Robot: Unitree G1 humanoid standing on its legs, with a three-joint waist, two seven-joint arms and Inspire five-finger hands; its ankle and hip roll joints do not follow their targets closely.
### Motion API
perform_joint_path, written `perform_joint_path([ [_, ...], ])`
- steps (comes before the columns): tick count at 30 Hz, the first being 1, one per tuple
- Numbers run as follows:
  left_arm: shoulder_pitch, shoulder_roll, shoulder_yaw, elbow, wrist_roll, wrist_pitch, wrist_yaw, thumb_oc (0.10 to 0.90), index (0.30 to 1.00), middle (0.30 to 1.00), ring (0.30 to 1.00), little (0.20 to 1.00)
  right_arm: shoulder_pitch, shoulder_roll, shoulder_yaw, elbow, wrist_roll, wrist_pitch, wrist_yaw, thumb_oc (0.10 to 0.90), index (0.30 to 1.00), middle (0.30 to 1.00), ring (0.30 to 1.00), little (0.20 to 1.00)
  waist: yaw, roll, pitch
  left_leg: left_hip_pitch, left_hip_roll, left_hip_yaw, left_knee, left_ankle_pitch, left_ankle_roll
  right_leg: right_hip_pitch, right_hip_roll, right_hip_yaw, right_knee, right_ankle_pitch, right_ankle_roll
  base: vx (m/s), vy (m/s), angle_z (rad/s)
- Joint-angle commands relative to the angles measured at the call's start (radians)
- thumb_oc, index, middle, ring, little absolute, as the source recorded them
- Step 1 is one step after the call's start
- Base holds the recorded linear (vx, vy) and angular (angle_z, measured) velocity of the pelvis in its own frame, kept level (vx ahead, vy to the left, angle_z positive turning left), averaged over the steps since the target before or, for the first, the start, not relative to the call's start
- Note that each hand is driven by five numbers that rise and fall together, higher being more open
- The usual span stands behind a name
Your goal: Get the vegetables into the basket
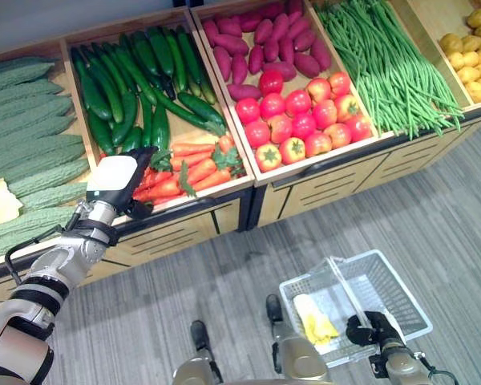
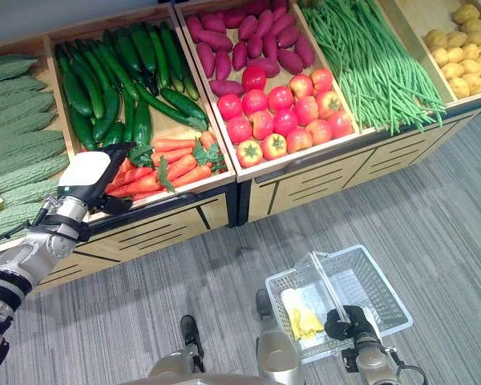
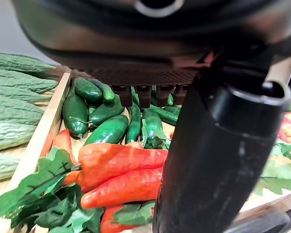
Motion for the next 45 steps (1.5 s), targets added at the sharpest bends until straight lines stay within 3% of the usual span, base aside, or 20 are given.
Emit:
perform_joint_path([
  [1, -0.153, 0.016, -0.032, 0.152, 0.097, 0.1, 0.046, 0.4, 0.3, 0.3, 0.3, 0.3, -0.041, -0.061, 0.034, -0.046, -0.002, -0.067, -0.039, 0.4, 0.3, 0.3, 0.3, 0.3, -0.033, -0.057, -0.017, 0.066, 0.052, -0.038, 0.007, -0.063, -0.029, -0.074, -0.088, 0.042, 0.041, 0.033, 0.116, 0.0, 0.0, 0.0],
  [16, -0.141, -0.048, -0.045, 0.273, 0.093, 0.117, 0.046, 0.4, 0.3, 0.3, 0.3, 0.3, -0.06, -0.052, 0.058, -0.027, 0.001, -0.069, -0.046, 0.4, 0.3, 0.3, 0.3, 0.3, -0.04, -0.057, -0.008, 0.073, 0.055, -0.02, 0.007, -0.065, -0.032, -0.081, -0.082, 0.056, 0.038, 0.036, 0.115, 0.0, 0.005, -0.07],
  [24, -0.103, -0.055, 0.006, 0.281, 0.084, 0.129, 0.061, 0.4, 0.3, 0.3, 0.3, 0.3, -0.051, -0.054, 0.05, -0.043, -0.011, -0.07, -0.053, 0.4, 0.3, 0.3, 0.3, 0.3, -0.039, -0.06, -0.011, 0.086, 0.055, -0.015, 0.007, -0.069, -0.033, -0.07, -0.082, 0.056, 0.035, 0.036, 0.117, 0.0, 0.001, -0.01],
  [31, -0.108, -0.024, 0.092, 0.082, 0.03, 0.114, 0.133, 0.4, 0.3, 0.3, 0.3, 0.3, -0.028, -0.041, 0.041, -0.04, -0.012, -0.069, -0.056, 0.4, 0.3, 0.3, 0.3, 0.3, -0.028, -0.063, -0.028, 0.099, 0.055, -0.027, 0.007, -0.074, -0.033, -0.047, -0.086, 0.043, 0.038, 0.028, 0.118, 0.0, 0.0, 0.0],
  [38, -0.014, -0.025, 0.307, -0.235, -0.039, 0.075, 0.24, 0.4, 0.3, 0.3, 0.3, 0.3, 0.005, -0.007, 0.027, 0.0, -0.019, -0.05, -0.052, 0.4, 0.3, 0.3, 0.3, 0.3, -0.008, -0.072, -0.074, 0.126, 0.052, -0.042, 0.007, -0.091, -0.031, -0.005, -0.095, 0.02, 0.035, 0.014, 0.118, 0.03, -0.013, 0.1],
  [42, 0.056, -0.073, 0.424, -0.382, -0.085, 0.058, 0.266, 0.4, 0.3, 0.3, 0.3, 0.3, 0.02, 0.007, 0.018, 0.009, -0.022, -0.04, -0.047, 0.4, 0.3, 0.3, 0.3, 0.3, -0.001, -0.078, -0.095, 0.136, 0.048, -0.048, 0.007, -0.098, -0.029, 0.012, -0.1, 0.013, 0.031, 0.009, 0.117, 0.02, -0.002, 0.06],
  [45, 0.122, -0.163, 0.491, -0.477, -0.186, 0.008, 0.252, 0.4, 0.3, 0.3, 0.3, 0.3, 0.027, 0.016, 0.001, 0.008, -0.022, -0.036, -0.048, 0.4, 0.3, 0.3, 0.3, 0.3, 0.005, -0.081, -0.103, 0.142, 0.042, -0.056, 0.007, -0.101, -0.026, 0.024, -0.103, 0.009, 0.029, 0.008, 0.115, 0.01, 0.01, 0.05],
])
